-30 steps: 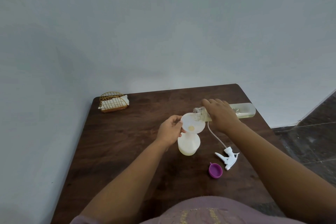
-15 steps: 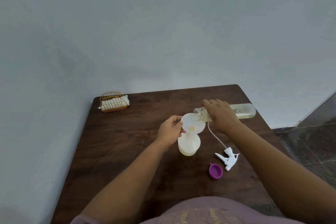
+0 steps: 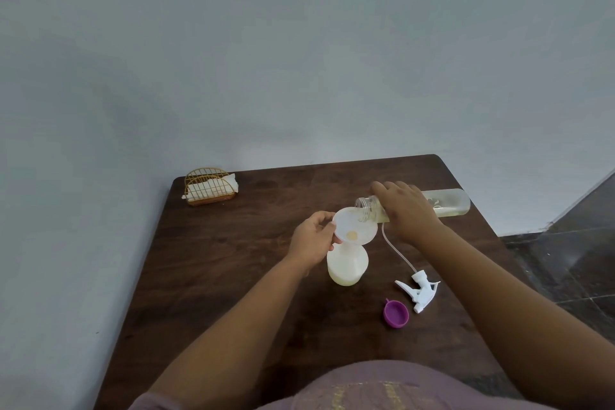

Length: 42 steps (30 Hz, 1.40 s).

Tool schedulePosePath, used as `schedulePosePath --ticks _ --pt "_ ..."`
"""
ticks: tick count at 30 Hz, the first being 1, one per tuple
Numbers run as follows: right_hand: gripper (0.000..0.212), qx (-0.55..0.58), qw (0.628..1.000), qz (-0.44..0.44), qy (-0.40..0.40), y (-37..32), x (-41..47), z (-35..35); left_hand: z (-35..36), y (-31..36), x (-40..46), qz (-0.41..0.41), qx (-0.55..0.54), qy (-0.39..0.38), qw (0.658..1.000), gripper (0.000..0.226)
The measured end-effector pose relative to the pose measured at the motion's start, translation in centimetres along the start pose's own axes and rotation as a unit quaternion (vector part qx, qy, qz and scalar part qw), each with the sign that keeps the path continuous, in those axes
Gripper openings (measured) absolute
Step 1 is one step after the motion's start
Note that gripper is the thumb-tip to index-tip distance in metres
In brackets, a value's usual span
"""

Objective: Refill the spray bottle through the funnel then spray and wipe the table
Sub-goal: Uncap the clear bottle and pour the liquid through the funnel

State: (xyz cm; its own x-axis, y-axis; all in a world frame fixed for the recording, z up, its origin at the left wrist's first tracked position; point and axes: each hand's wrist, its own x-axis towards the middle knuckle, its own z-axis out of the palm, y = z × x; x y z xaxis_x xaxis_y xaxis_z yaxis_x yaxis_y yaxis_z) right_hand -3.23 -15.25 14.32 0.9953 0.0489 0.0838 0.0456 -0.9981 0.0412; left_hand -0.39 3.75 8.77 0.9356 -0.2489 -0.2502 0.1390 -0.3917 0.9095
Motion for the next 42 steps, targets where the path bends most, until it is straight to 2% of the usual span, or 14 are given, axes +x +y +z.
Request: schedulePosePath --ticks 42 --pt "0.043 -0.017 1.000 0.003 0.018 0.11 -0.20 0.41 -0.07 0.04 -0.47 0.013 0.012 -0.006 1.000 0.026"
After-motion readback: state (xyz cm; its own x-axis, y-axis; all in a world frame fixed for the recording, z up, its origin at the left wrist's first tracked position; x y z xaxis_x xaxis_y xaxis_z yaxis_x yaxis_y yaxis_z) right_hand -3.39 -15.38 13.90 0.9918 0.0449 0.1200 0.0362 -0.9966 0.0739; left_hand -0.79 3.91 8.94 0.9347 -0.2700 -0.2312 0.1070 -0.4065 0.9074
